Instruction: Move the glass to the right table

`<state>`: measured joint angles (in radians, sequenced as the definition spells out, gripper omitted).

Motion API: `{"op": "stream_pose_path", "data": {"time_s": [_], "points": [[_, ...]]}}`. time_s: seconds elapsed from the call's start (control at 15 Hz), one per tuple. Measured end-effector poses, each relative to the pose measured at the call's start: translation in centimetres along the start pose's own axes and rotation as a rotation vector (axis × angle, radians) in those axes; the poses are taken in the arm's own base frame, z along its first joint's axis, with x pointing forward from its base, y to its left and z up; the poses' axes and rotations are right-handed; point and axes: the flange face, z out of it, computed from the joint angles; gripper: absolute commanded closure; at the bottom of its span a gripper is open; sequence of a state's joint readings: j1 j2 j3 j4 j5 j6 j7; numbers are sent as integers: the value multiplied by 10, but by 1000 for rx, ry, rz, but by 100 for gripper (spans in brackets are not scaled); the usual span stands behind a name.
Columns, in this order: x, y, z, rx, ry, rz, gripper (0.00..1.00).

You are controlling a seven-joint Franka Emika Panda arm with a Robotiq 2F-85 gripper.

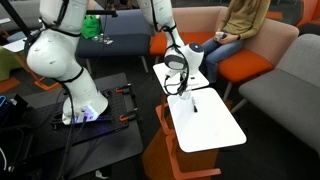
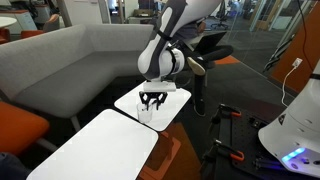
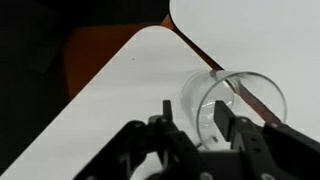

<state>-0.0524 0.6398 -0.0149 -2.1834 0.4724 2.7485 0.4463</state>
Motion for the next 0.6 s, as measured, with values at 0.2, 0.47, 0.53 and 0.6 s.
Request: {"op": "stream_pose_path", "data": {"time_s": [0.2, 0.47, 0.53, 0.6], "points": [[-11, -12, -24, 16, 25, -50, 0], [-45, -36, -79, 16, 3, -165, 0], [-54, -41, -94, 6, -2, -197, 0], [-62, -46, -108, -6, -4, -230, 0]]}}
